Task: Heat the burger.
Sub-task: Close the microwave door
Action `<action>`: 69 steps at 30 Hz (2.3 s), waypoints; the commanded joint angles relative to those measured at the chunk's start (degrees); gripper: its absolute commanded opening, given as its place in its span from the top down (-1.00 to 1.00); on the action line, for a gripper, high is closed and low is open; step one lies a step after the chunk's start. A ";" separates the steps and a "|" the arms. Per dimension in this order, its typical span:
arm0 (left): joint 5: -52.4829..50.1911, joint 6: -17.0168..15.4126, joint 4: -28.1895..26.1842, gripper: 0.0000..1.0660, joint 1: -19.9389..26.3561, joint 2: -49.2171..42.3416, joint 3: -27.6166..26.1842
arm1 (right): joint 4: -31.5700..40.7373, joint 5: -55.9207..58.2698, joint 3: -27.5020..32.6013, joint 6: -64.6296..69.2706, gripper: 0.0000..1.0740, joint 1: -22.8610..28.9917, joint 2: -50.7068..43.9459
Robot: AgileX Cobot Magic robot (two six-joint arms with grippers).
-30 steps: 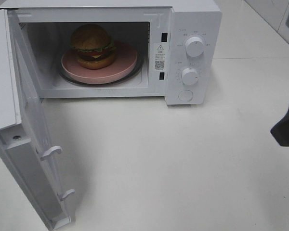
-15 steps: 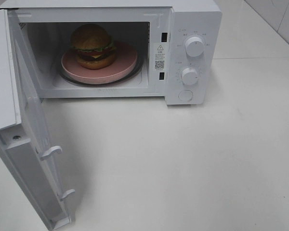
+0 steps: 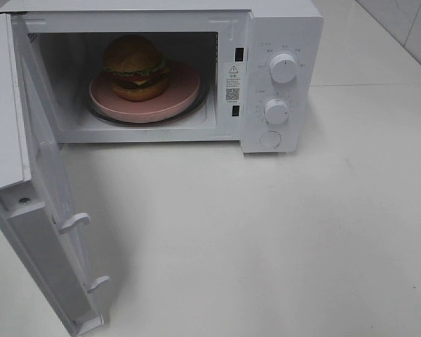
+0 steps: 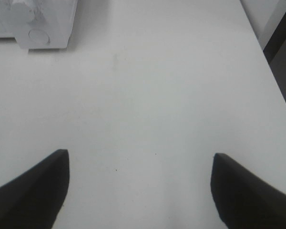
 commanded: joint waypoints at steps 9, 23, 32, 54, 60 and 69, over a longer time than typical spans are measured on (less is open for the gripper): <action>-0.46 -0.23 -0.23 -0.83 -0.17 -1.15 0.00 | 1.49 1.15 1.15 0.63 -0.42 -0.97 -12.20; -0.46 -0.23 -0.23 -0.83 -0.17 -1.03 0.00 | 1.43 1.15 1.15 0.63 -0.42 -0.97 -12.66; -0.46 -0.23 -0.23 -0.83 -0.17 -1.03 0.00 | 1.43 1.15 1.15 0.63 -0.42 -0.97 -12.66; -0.46 -0.23 -0.23 -0.83 -0.17 -1.03 0.00 | 1.43 1.15 1.15 0.63 -0.42 -0.97 -12.66; -0.46 -0.23 -0.23 -0.83 -0.17 -1.03 0.00 | 1.43 1.15 1.15 0.63 -0.42 -0.97 -12.66; -1.89 -0.46 -2.01 -0.83 -0.17 0.46 -1.95 | 1.43 1.15 1.15 0.63 -0.42 -0.97 -12.66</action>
